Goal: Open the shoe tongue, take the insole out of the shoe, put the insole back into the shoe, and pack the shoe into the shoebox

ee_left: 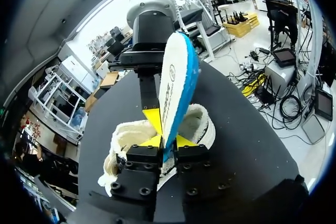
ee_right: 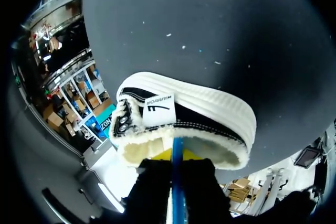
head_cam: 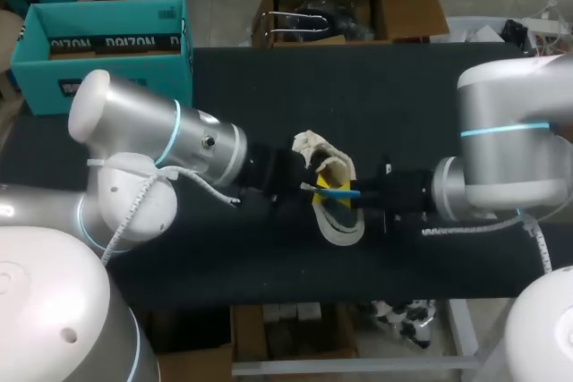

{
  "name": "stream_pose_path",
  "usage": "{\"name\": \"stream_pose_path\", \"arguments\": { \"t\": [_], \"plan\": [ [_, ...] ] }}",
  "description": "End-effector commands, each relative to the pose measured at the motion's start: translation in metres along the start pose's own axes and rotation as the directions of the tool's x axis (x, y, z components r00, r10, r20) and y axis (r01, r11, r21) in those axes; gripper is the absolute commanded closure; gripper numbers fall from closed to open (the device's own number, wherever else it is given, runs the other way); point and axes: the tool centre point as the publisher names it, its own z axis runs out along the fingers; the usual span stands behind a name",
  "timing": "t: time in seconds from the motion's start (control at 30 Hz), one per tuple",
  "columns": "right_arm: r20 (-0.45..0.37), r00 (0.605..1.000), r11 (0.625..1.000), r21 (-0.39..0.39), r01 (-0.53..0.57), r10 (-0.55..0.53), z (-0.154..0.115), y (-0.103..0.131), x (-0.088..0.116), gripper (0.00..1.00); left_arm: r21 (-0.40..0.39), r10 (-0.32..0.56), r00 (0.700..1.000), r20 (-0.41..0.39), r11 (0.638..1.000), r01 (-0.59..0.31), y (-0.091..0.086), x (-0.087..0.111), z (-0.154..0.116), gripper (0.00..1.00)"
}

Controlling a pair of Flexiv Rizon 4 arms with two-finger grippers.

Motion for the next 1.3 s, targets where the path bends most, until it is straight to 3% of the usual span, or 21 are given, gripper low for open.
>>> {"name": "stream_pose_path", "arguments": {
  "t": [0.03,0.1,0.13,0.2,0.23,0.27,0.33,0.5,0.87,1.3],
  "plan": [
    [0.004,1.0,1.0,0.005,0.0,0.0,-0.002,0.0,0.001,1.0,-0.01,-0.005,1.0,0.01,1.0,0.005,0.0,0.001,0.013,1.0],
    [0.011,1.0,1.0,0.009,0.002,-0.002,-0.004,-0.002,0.001,0.98,-0.01,-0.009,1.0,0.011,1.0,0.009,0.001,0.001,0.014,1.0],
    [0.013,1.0,1.0,0.008,0.001,-0.001,-0.005,-0.004,0.001,0.82,-0.011,-0.01,1.0,0.013,1.0,0.011,0.002,0.002,0.015,1.0],
    [0.019,1.0,1.0,0.005,0.001,-0.001,-0.008,-0.007,0.0,0.6,-0.01,-0.013,1.0,0.018,1.0,0.013,0.003,0.003,0.015,1.0],
    [0.022,1.0,1.0,0.002,-0.001,0.001,-0.01,-0.008,-0.001,0.51,-0.007,-0.016,1.0,0.025,1.0,0.016,0.003,0.003,0.014,1.0],
    [0.026,1.0,1.0,0.001,0.0,0.0,-0.012,-0.011,-0.001,0.47,-0.006,-0.017,1.0,0.026,1.0,0.017,0.003,0.004,0.013,1.0],
    [0.028,1.0,1.0,-0.014,-0.003,0.003,-0.015,-0.015,-0.002,0.53,-0.003,-0.021,0.999,0.037,1.0,0.021,0.004,0.005,0.013,1.0],
    [0.026,1.0,1.0,-0.026,-0.003,0.003,-0.021,-0.017,-0.004,1.0,0.003,-0.021,0.997,0.076,1.0,0.02,0.003,0.007,0.011,1.0],
    [0.035,0.999,1.0,-0.022,0.003,-0.002,-0.021,-0.006,0.0,1.0,-0.002,-0.018,0.993,0.118,1.0,0.018,0.003,0.007,0.01,1.0],
    [0.057,0.998,0.999,-0.037,-0.037,0.039,-0.005,0.013,0.008,1.0,-0.046,-0.045,0.991,0.123,0.998,0.051,0.018,-0.007,0.02,1.0]
  ]
}}
